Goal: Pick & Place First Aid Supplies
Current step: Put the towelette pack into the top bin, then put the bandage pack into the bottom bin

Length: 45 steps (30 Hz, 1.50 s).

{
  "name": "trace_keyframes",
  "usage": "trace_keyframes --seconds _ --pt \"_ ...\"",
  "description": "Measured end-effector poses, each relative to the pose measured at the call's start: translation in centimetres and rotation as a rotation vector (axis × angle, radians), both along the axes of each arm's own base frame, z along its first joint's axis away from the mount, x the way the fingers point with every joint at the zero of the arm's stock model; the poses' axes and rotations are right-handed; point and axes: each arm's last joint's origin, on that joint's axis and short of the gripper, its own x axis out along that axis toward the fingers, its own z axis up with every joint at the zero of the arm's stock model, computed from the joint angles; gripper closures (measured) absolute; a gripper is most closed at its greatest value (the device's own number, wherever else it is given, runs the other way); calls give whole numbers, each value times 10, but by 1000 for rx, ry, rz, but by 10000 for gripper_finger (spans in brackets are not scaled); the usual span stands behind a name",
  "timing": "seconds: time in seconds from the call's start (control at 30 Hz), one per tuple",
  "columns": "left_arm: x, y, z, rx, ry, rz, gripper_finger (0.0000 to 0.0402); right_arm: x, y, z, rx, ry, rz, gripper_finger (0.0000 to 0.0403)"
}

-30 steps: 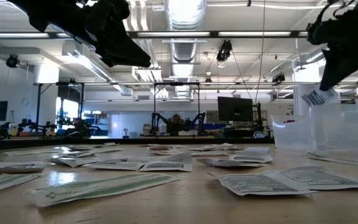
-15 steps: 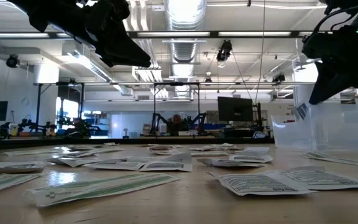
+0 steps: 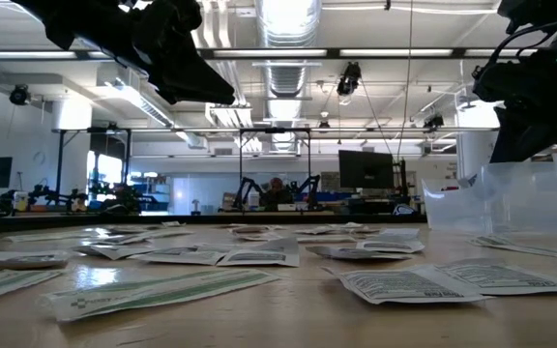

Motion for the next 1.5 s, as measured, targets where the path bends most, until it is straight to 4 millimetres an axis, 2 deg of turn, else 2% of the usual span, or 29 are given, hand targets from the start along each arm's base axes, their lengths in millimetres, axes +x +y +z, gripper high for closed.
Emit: trace_keyframes --seconds 0.43,0.67,0.83,1.03,1.27,1.5 --pt "0 0 0 -2 -1 1 252 -1 0 3 -18 24 25 302" --pt "0 0 0 -3 -1 1 252 7 2 35 -52 -20 112 284" --pt "0 0 0 -3 -1 1 252 15 4 63 -135 -84 214 292" --pt "-1 0 -1 -2 14 1 252 28 7 84 -268 -162 362 303" --pt "-1 0 -3 -1 28 1 252 45 6 101 -398 -132 477 300" --pt "-3 0 -6 -8 68 5 252 75 -9 118 -497 -19 510 283"
